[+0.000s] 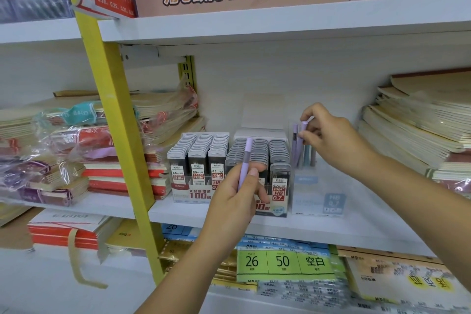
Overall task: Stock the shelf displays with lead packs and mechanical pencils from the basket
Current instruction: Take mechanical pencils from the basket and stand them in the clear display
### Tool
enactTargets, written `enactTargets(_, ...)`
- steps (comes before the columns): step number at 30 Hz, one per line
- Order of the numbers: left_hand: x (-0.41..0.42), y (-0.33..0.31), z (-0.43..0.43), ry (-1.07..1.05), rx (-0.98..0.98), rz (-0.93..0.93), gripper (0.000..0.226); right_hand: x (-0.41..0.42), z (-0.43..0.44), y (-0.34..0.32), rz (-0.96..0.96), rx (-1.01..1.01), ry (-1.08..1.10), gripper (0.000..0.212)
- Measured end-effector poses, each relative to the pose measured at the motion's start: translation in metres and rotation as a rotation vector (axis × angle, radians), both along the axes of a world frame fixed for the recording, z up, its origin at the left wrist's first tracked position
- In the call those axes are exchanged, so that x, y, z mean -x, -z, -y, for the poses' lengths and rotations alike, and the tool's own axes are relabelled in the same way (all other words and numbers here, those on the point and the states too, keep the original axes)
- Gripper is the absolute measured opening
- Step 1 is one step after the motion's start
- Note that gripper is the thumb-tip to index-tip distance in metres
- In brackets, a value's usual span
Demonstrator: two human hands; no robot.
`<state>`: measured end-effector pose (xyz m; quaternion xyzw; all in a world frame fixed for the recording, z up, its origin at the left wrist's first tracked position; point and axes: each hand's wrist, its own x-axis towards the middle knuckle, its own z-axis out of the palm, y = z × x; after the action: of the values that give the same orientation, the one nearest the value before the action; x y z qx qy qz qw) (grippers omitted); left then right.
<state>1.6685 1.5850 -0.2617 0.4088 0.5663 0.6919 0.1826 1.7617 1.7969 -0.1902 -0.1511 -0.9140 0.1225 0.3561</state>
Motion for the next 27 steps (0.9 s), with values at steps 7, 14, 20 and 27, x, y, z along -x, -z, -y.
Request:
enactTargets(7, -0.001, -0.003, 0.001, 0.013, 0.020, -0.009, 0.023, 0.011, -0.002, -0.005, 0.029, -0.255, 0.204, 0.018)
enactTargets(14, -0.007, -0.007, 0.002, 0.022, 0.027, -0.013, 0.024, 0.013, -0.005, -0.006, 0.168, -0.194, 0.264, 0.022)
enactTargets(20, -0.012, -0.014, 0.000, 0.048, 0.057, -0.037, 0.025, -0.016, 0.032, -0.016, -0.179, 0.263, -0.084, 0.016)
enactTargets(27, -0.027, -0.023, -0.013, 0.088, 0.115, -0.164, 0.021, -0.026, 0.070, -0.014, -0.134, 0.653, -0.498, 0.020)
